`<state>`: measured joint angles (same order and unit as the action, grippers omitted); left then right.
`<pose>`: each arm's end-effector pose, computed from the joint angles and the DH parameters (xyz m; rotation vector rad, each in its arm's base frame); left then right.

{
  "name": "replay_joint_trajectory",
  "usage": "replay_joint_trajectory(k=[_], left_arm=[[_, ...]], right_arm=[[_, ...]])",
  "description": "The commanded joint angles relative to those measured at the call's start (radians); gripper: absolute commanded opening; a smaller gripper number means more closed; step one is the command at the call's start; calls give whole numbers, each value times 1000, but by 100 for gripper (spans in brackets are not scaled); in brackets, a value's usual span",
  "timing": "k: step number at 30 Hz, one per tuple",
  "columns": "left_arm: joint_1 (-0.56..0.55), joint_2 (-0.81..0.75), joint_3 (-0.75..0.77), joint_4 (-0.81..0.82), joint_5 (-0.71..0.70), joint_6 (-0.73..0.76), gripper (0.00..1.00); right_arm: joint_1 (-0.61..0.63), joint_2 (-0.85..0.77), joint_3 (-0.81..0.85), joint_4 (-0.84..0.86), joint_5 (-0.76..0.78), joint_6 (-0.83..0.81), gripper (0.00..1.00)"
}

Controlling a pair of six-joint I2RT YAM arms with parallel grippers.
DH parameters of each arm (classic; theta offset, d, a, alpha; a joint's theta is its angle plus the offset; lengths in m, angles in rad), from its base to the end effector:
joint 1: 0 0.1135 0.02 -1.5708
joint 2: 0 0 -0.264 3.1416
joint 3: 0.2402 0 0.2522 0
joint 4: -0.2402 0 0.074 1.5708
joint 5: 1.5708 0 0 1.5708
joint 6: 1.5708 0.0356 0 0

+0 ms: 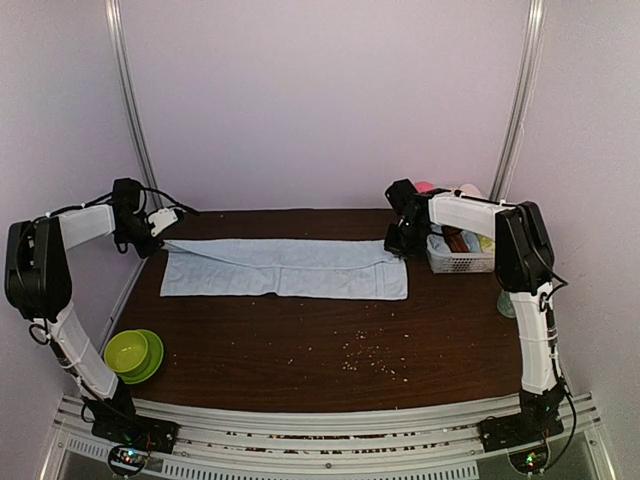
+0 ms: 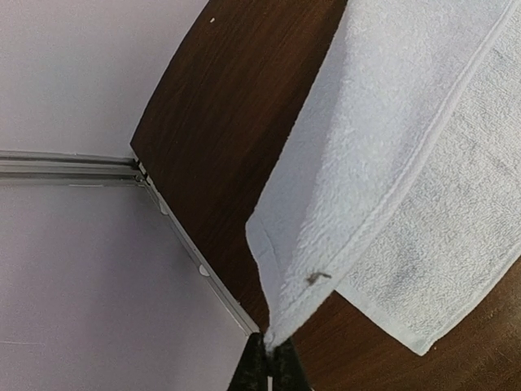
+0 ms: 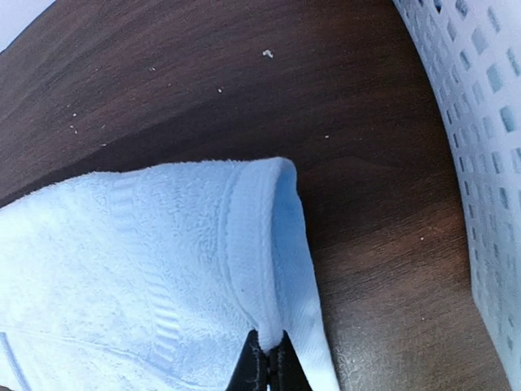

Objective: Roll the towels

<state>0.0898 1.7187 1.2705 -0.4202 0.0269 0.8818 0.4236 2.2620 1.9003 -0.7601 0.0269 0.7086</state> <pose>0.3750 0.0328 0.2389 0.9678 2.2831 0.3947 0.4436 0.1990 0.1876 0.3964 2.7035 0.3036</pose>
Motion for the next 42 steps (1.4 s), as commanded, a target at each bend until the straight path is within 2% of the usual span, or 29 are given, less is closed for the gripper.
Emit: replay_joint_trajectory(k=[1, 13, 19, 27, 35, 42], left_arm=[[2, -24, 7, -9, 3, 38, 0], [13, -88, -86, -21, 51, 104, 0], [32, -93, -92, 11, 22, 97, 0], [74, -72, -76, -62, 73, 169, 0], [73, -57, -157, -47, 67, 236, 0], [73, -42, -186, -27, 50, 246, 0]], right_arm=[[-20, -17, 63, -111, 29, -93, 1], [-27, -13, 71, -189, -39, -208, 1], [-59, -35, 82, -198, -47, -236, 2], [-66, -68, 75, -255, -97, -318, 2], [-40, -115, -68, -213, -141, -353, 1], [10, -112, -105, -215, -124, -363, 1]])
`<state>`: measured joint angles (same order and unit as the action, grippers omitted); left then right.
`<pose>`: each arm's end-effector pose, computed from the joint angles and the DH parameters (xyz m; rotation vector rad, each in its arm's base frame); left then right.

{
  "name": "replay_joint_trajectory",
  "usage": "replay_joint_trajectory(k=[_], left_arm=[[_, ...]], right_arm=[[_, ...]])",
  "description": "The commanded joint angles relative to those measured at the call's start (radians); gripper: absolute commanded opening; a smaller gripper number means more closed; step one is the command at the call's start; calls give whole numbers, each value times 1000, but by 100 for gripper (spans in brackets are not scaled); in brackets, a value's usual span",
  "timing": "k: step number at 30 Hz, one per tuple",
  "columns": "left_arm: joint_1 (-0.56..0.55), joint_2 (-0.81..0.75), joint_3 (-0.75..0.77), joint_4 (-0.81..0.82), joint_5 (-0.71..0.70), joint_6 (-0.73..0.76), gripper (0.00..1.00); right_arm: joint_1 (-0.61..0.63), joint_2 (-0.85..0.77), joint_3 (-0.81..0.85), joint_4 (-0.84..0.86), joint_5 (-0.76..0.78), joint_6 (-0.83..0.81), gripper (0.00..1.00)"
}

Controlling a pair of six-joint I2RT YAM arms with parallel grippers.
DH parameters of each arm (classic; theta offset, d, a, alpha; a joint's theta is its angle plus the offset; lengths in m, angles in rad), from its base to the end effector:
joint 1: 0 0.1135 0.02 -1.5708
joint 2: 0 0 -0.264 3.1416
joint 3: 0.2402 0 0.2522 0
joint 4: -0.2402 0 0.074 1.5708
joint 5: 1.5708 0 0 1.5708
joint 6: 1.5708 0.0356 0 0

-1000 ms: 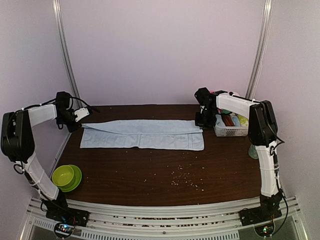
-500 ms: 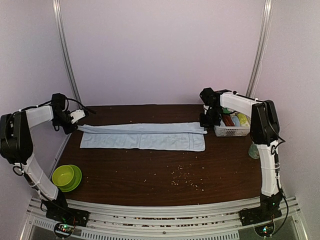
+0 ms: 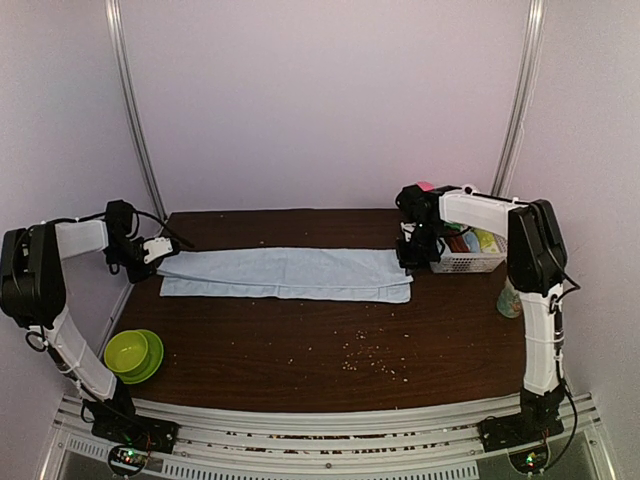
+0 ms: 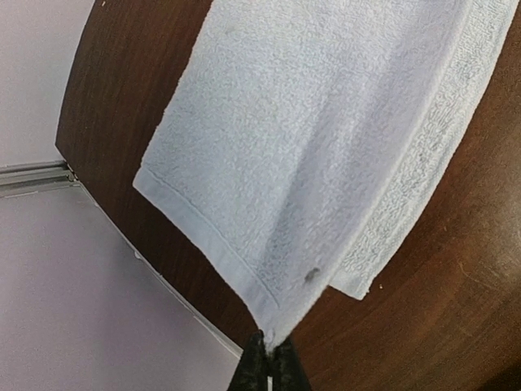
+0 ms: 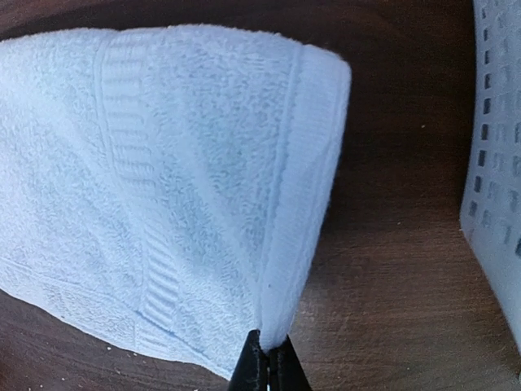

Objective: Roll the towels

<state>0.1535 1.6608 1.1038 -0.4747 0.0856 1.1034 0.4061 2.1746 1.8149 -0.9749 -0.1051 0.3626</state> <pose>0.3360 0.0489 0.2039 1.2333 2.3303 0.3368 0.4082 0.1796 0.1944 -0.0825 2.9484 0.2750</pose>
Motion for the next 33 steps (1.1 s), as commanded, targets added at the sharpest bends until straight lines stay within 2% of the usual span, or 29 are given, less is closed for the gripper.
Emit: replay_joint_trajectory(k=[1, 17, 33], left_arm=[[9, 16, -25, 35, -17, 28, 0], [13, 30, -50, 119, -83, 5, 0], [16, 72, -43, 174, -132, -18, 0]], right_arm=[[29, -25, -27, 1, 11, -17, 1], [31, -113, -71, -36, 40, -52, 1], [31, -102, -132, -53, 28, -114, 0]])
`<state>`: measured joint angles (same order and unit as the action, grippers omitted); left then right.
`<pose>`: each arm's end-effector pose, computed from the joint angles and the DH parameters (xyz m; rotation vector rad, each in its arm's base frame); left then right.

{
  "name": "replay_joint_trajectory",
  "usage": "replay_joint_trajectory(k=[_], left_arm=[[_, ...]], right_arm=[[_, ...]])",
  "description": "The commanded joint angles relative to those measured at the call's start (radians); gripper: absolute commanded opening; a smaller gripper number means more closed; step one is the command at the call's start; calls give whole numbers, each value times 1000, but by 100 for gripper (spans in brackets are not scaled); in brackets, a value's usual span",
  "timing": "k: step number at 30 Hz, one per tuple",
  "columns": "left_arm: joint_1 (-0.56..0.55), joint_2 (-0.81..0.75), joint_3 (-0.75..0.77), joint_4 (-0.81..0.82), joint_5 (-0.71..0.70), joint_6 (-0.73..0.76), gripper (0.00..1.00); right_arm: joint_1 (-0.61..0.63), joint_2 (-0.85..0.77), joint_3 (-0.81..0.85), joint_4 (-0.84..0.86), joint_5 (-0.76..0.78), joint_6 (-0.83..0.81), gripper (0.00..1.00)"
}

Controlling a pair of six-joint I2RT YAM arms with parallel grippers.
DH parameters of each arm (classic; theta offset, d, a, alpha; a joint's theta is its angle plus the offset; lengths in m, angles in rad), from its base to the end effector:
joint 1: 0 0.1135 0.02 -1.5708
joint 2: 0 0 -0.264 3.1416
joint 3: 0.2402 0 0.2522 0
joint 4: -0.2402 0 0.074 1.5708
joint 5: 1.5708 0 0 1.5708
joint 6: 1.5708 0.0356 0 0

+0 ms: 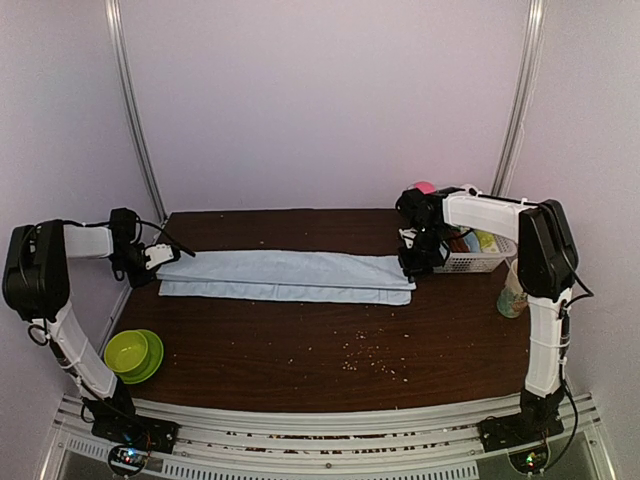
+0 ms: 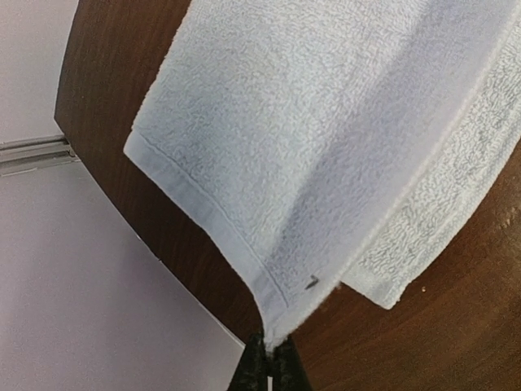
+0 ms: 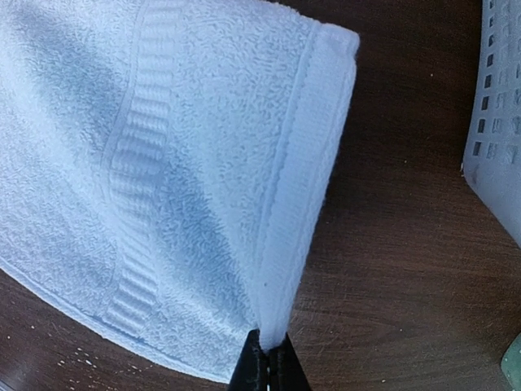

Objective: Roll the towels

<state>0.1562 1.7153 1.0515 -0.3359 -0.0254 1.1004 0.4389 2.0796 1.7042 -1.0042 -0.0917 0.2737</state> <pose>0.3428 0.0549 0.1789 1.1975 2.3669 0.4849 0.3782 0.1811 0.2026 -0.2594 2.9746 0.2282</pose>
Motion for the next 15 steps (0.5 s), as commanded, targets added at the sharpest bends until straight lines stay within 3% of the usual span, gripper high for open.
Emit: replay_joint_trajectory(k=[1, 15], left_arm=[[13, 22, 12, 27, -16, -12, 0], [13, 52, 9, 7, -3, 5, 0]], right_arm=[[0, -4, -25, -22, 12, -28, 0], [42, 43, -49, 9, -51, -56, 0]])
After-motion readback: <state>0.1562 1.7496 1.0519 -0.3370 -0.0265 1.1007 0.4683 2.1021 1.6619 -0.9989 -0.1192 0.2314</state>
